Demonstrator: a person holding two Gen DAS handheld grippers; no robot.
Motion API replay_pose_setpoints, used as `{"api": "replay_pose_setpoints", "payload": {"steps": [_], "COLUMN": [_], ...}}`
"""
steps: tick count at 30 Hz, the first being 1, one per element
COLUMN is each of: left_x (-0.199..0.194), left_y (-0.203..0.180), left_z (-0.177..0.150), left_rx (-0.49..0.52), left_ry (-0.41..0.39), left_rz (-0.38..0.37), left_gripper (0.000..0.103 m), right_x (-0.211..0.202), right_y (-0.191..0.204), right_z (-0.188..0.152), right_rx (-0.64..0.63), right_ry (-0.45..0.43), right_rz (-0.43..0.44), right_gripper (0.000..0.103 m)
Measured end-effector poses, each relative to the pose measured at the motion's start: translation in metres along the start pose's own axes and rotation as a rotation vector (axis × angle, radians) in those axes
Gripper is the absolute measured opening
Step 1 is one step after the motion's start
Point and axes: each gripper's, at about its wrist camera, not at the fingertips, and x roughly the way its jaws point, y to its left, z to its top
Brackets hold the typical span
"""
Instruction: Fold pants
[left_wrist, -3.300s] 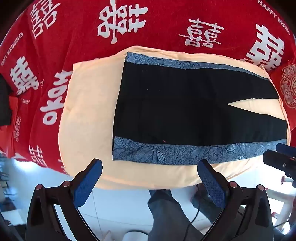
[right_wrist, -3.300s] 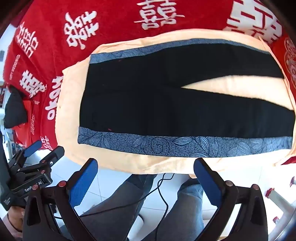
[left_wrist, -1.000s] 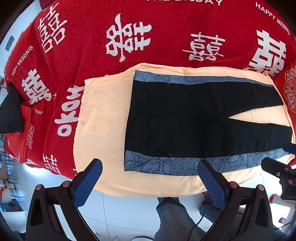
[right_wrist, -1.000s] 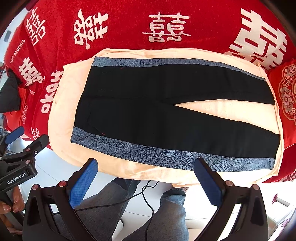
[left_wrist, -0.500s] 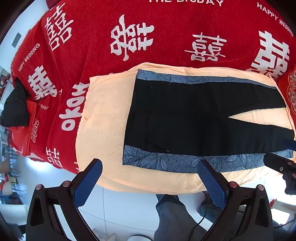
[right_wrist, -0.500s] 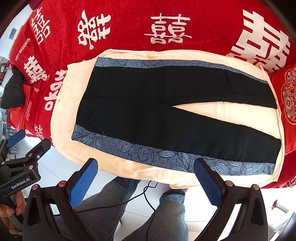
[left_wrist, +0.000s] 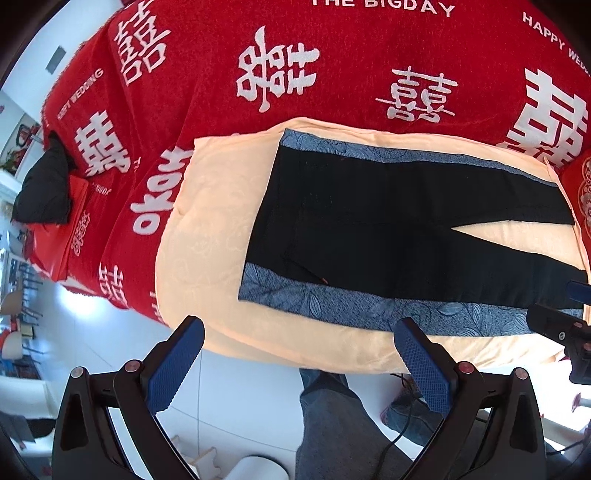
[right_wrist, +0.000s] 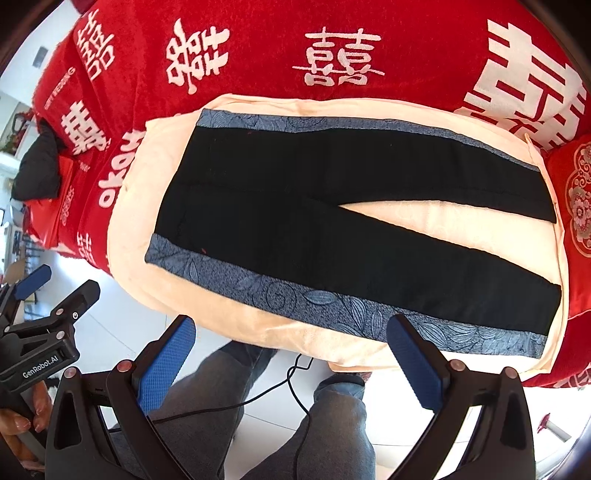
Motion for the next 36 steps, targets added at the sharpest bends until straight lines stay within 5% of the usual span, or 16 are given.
{"api": "replay_pose_setpoints", "payload": {"steps": [8,15,20,28,30,32,36], "left_x": [-0.001,0.018,0.062,0.151,0.17,0.194,0.228], "left_y": [-0.022,0.006,0.032,0.078,0.082,0.085,0.082], "left_z": [-0.042,-0.042,-0.036,-0.033,-0.032,-0.033,-0.036], "left_rx": [-0.011,-0.088,-0.122,-0.212,-0.226,-0.256,-0.269], "left_ry": [0.067,0.085,0.13,0.152,0.152,0.161,0.163], "left_rz": [0.008,-0.082,-0.156,-0.283,-0.302,-0.347,-0.39], "left_gripper": [0.103,0.103,0.103,0.103,0.103,0.103,0.103], "right_x": [0.002,0.007,0.033,0.105,0.129,0.148,0.197], "right_y": [-0.023,-0.037,-0.028,-0.01,-0.009,-0.007,-0.001], "right_z": [-0.034,-0.053,-0.058,-0.062,-0.062,-0.062,-0.065], "right_rx": [0.013,0.122,0.221,0.379,0.434,0.455,0.48], "right_ry": [0.057,0.028,0.048,0.08,0.092,0.093,0.12], "right_rz": [0.063,0.135,0.188,0.42,0.49,0.539,0.63], "right_gripper": [0.103,0.103,0.103,0.102,0.099,0.074,0.071]}}
